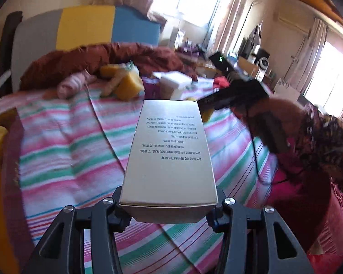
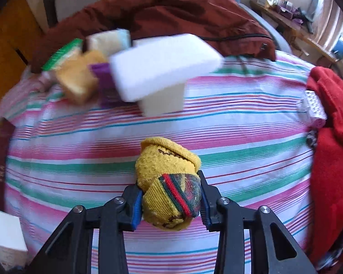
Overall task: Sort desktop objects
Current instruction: 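Carry the cream box and yellow sock to the gold tray and release both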
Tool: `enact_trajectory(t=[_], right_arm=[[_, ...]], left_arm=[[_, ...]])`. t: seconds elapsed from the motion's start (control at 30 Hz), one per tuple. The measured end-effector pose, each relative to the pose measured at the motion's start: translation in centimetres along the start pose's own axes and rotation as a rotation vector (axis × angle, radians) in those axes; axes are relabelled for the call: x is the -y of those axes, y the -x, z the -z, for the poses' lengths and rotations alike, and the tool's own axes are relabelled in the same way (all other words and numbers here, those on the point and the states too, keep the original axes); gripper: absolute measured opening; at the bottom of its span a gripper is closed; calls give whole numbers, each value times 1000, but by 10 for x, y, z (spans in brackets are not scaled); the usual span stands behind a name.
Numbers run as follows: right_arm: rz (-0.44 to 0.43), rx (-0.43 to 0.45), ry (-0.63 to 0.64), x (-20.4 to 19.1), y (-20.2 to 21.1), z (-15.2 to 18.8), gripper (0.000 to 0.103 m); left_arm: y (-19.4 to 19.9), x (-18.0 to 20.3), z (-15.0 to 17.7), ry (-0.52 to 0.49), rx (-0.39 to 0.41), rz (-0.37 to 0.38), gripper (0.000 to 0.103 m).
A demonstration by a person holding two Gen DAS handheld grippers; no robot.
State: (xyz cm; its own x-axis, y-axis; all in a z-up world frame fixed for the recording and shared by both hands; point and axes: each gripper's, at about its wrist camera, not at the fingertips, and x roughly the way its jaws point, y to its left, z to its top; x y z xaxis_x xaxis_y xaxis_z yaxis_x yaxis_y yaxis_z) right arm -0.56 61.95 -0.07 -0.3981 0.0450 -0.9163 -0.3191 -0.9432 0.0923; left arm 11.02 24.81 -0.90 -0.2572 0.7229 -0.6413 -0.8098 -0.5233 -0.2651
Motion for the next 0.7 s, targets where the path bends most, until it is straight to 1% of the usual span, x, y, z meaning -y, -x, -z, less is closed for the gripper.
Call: enact_trajectory(t=[0.07,0.17,0.23,0.3,0.33,0.37,0.43,0.5,0.57,0.6,0.63,0.7], right_arm=[[-30,-1,13,-15,5,2,40],[-77,-1,67,-49,13,5,40],[-118,-1,92,-70,24,54,40],[-170,1,117,-92,29,59,40],[-190,7,132,-108,40,90,40],[-207,11,146,-127,49,91,40],[-249,23,168,-158,43,90,40],[-304,30,181,-184,46,93,40],[-341,40,189,-223,37,95,40],[-367,48,197,-237,41,95,40],[-383,52,202,-253,33,92,40],[-422,60,215,-276,32,92,40]], left_arm=[[16,-8,-3,11,32,-10,51],[33,-26,-4,55,54,-22,51],[44,-41,-3,101,69,-37,51],[56,-56,-2,143,89,-50,51],[64,-65,0,165,103,-67,51],[67,-71,1,179,108,-80,51],[78,-87,4,217,124,-105,51],[89,-105,10,263,135,-140,51],[97,-122,16,309,139,-164,51],[102,-133,19,340,139,-178,51],[106,-143,23,367,136,-191,51],[109,-160,28,413,120,-205,51]])
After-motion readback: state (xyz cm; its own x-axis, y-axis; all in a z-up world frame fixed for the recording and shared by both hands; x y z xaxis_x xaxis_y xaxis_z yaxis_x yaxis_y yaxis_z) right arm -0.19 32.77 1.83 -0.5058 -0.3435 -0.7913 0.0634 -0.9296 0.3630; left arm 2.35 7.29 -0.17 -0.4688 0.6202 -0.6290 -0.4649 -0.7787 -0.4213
